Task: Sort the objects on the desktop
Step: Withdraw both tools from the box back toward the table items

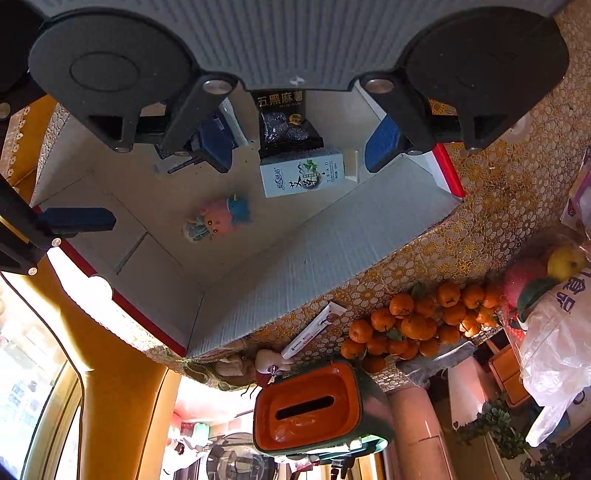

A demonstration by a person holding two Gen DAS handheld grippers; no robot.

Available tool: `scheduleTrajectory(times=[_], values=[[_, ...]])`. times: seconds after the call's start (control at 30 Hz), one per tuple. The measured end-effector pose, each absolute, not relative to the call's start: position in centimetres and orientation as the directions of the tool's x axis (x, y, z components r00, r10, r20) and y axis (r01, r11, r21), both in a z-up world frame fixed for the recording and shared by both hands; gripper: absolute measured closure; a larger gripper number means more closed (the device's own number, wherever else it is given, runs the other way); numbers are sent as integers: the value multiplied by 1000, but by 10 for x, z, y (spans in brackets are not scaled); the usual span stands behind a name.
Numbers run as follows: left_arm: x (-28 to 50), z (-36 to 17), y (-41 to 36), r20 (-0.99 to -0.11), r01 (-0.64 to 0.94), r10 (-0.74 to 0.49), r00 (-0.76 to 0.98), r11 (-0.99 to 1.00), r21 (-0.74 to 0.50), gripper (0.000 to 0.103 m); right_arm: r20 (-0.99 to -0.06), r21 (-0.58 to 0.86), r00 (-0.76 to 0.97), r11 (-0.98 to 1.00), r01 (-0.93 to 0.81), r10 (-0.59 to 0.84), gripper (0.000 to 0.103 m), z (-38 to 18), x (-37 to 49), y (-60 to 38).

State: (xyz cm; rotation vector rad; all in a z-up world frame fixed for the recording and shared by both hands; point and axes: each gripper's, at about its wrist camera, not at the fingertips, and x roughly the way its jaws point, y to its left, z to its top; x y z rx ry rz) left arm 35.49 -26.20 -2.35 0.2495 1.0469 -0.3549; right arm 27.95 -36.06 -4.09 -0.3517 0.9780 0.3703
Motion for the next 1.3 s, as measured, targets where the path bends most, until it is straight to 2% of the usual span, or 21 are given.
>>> scheduleTrajectory(times=[0.2,0.27,0.6,1.3], values=[[333,-3,-247,-861,400,-192,471,917,14,24,-821,-112,546,892,-439,165,17,-20,259,-357],[326,3,-242,-855,399,-206,476,917,1,19,-810,-110,560,893,-436,174,16,-13,252,-355],[289,18,-228,-835,434,-252,489,901,-17,13,-773,-69,598,909,-411,211,13,6,220,-355],[209,53,-154,-779,445,-341,526,891,-89,13,-704,-26,653,909,-416,278,13,27,152,-324]])
